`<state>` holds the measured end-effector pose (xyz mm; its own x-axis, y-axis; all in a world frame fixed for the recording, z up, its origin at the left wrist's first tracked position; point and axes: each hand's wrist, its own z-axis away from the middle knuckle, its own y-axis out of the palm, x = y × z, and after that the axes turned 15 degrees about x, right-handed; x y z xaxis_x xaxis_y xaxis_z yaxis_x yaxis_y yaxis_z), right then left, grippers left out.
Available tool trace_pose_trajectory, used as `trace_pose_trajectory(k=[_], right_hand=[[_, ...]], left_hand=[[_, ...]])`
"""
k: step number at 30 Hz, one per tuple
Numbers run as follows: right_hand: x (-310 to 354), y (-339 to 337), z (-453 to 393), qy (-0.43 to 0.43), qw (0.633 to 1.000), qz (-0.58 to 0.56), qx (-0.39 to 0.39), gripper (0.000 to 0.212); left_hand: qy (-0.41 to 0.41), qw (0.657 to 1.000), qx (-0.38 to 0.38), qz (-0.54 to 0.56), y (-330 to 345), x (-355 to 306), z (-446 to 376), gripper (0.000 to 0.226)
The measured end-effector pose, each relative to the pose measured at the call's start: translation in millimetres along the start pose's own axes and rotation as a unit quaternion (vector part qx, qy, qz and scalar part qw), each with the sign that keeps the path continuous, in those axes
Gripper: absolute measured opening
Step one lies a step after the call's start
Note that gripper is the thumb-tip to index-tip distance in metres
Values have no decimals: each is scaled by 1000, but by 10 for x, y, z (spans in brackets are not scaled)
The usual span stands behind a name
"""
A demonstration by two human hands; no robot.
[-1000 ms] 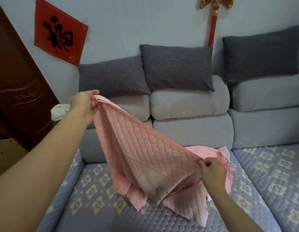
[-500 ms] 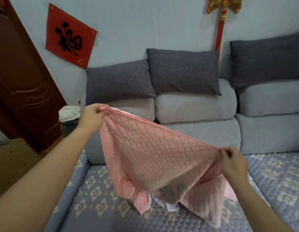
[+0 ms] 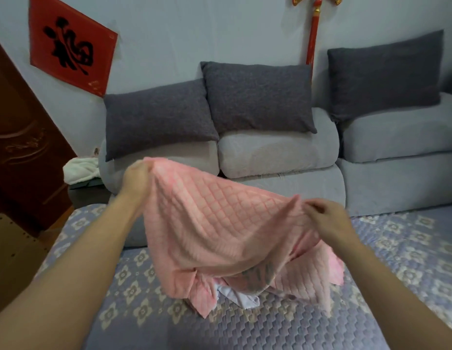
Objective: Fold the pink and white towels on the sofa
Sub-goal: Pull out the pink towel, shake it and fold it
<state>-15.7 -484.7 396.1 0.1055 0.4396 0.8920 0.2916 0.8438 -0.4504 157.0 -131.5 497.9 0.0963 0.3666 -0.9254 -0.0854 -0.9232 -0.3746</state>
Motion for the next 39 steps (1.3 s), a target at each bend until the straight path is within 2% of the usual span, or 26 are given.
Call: trace_pose_trajectory(k=[1,2,3,4,5,6,7,8,10,11,13,15,18,21,24,25,27,29,31,32,36,38,39], right_hand=[[149,75,21,-33,997,36,59,12],[302,147,35,-67,990,65,108,11],[450,204,47,-97,982,80,144,10],[591,244,66,-126,974,78,172,10],[702,258,86,-148,967,63,196,13],[783,255,99,-160,962,42,218,17],[835,233,113,-162,957,18,238,19],[866,202,132,-156,954,-8,255,19],[851,146,174,-141,952,-60,265,12],[816,131,183,-134,953,-71,261,8],[744,149,203,-120,957,-64,255,6],[659,243,233,-102,965,-90,224,10],[479,451,346,-52,984,-132,108,6],[295,617,562,-26,999,-7,38,8],[294,620,588,0,988,143,-51,7],[290,569,548,10,983,170,-65,8],[210,427,448,49,976,211,-39,12],[-18,293,370,119,962,245,5,9],[-314,197,321,184,944,272,30,18],[-452,144,317,216,936,275,33,16],[-985,-271,431,331,902,277,-13,26],[-1154,-496,466,377,897,230,-31,16],[-1221,-586,450,400,895,197,-18,14]], left_hand=[[16,999,24,39,200,-150,78,23],[45,995,85,6,432,-281,210,15],[93,978,178,-60,666,-347,362,10],[132,942,270,-149,897,-377,522,26],[165,896,352,-215,1088,-374,667,52],[186,853,410,-262,1216,-377,798,74],[202,829,443,-274,1294,-362,871,84],[211,825,456,-259,1320,-363,910,80],[208,840,438,-245,1311,-336,883,34],[199,838,428,-273,1295,-351,861,20],[185,798,426,-384,1300,-355,847,31],[206,764,386,-475,1340,-381,886,33],[271,736,304,-541,1381,-452,917,22],[280,731,297,-548,1382,-525,958,28],[283,725,308,-547,1405,-604,1042,27],[292,721,309,-547,1420,-619,1071,24],[316,717,295,-546,1408,-654,1099,22],[335,729,262,-537,1339,-684,1046,19],[337,752,222,-522,1240,-698,914,16],[335,763,204,-514,1183,-695,823,17],[279,805,121,-509,835,-582,381,25],[253,819,96,-506,648,-431,204,25],[241,814,102,-519,590,-331,146,23]])
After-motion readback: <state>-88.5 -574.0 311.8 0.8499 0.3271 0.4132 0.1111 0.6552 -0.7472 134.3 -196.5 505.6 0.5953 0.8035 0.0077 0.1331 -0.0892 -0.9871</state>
